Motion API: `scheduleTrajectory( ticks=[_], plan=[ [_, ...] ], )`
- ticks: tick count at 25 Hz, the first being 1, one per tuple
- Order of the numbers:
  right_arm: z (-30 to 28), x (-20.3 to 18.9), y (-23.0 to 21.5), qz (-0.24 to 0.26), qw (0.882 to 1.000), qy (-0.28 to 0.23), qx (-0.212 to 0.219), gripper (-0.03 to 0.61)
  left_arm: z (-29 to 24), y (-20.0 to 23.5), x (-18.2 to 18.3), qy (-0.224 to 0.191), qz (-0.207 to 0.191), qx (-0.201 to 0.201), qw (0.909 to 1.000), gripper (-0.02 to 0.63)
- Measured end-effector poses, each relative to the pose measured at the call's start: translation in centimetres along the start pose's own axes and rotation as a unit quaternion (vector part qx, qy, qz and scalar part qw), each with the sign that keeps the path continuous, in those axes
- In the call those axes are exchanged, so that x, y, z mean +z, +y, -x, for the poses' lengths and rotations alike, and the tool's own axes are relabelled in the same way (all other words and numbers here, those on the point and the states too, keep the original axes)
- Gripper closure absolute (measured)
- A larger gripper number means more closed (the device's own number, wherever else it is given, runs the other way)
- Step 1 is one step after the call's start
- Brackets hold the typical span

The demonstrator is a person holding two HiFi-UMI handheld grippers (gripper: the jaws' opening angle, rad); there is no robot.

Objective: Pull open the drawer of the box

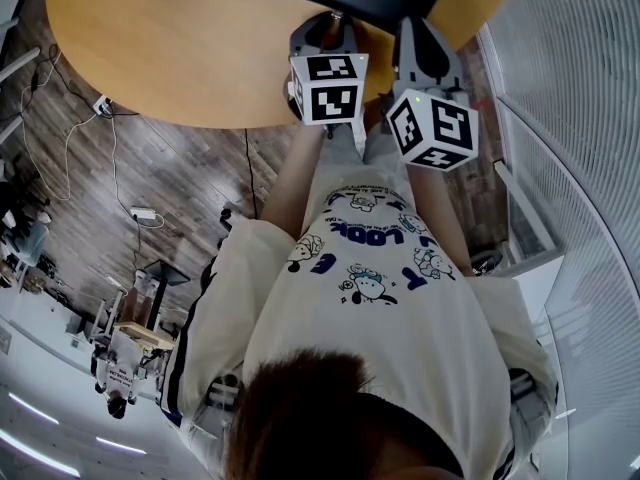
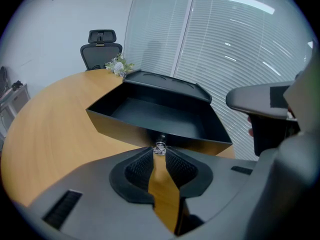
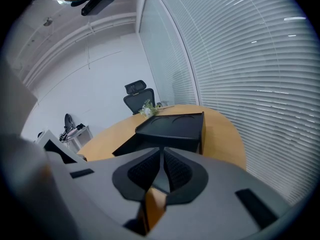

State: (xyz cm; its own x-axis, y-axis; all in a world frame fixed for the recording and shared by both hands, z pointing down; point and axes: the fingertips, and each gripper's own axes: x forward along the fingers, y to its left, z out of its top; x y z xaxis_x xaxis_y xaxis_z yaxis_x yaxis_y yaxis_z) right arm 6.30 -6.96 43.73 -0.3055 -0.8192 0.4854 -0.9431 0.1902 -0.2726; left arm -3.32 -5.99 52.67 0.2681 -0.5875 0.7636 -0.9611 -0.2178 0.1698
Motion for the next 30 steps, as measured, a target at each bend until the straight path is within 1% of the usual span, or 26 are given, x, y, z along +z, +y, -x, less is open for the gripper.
scheduleTrajectory(
  ticks=[4, 7, 10, 12, 14, 18, 23, 27, 30],
  plan=[
    [0.2, 0.7, 0.0, 0.003, 1.000, -0.008, 0.001, 0.537, 0.4, 0.0, 0.3, -0.002, 0.000, 0.005, 1.0000, 0.531],
    [0.5, 1.2, 0.2, 0.004, 1.000, -0.013, 0.001, 0.536, 1.2, 0.1, 1.0, -0.015, -0.001, 0.009, 0.9998, 0.529],
    [0.9, 1.8, 0.3, 0.006, 1.000, -0.020, 0.000, 0.537, 2.0, -0.1, 1.2, -0.020, -0.001, 0.007, 0.9998, 0.529],
    [1.1, 2.5, 0.5, 0.009, 1.000, -0.028, 0.003, 0.537, 2.7, -0.3, 1.8, -0.031, -0.002, 0.006, 0.9995, 0.529],
    [1.5, 3.2, 0.7, 0.012, 0.999, -0.038, 0.005, 0.537, 3.9, -0.7, 3.0, -0.052, 0.002, 0.003, 0.9987, 0.529],
    [2.3, 5.0, 1.0, 0.019, 0.998, -0.058, 0.009, 0.537, 6.7, -1.9, 6.7, -0.110, -0.002, -0.006, 0.9940, 0.530],
    [3.0, 7.7, 2.0, 0.033, 0.996, -0.084, 0.016, 0.537, 10.4, -2.3, 11.7, -0.179, -0.025, -0.002, 0.9836, 0.531],
    [3.8, 9.4, 2.4, 0.048, 0.993, -0.105, 0.020, 0.537, 12.6, -3.1, 14.1, -0.222, -0.054, 0.002, 0.9735, 0.557],
    [4.9, 10.8, 2.3, 0.057, 0.991, -0.121, 0.024, 0.537, 14.1, -3.9, 15.3, -0.244, -0.059, 0.009, 0.9680, 0.570]
  ],
)
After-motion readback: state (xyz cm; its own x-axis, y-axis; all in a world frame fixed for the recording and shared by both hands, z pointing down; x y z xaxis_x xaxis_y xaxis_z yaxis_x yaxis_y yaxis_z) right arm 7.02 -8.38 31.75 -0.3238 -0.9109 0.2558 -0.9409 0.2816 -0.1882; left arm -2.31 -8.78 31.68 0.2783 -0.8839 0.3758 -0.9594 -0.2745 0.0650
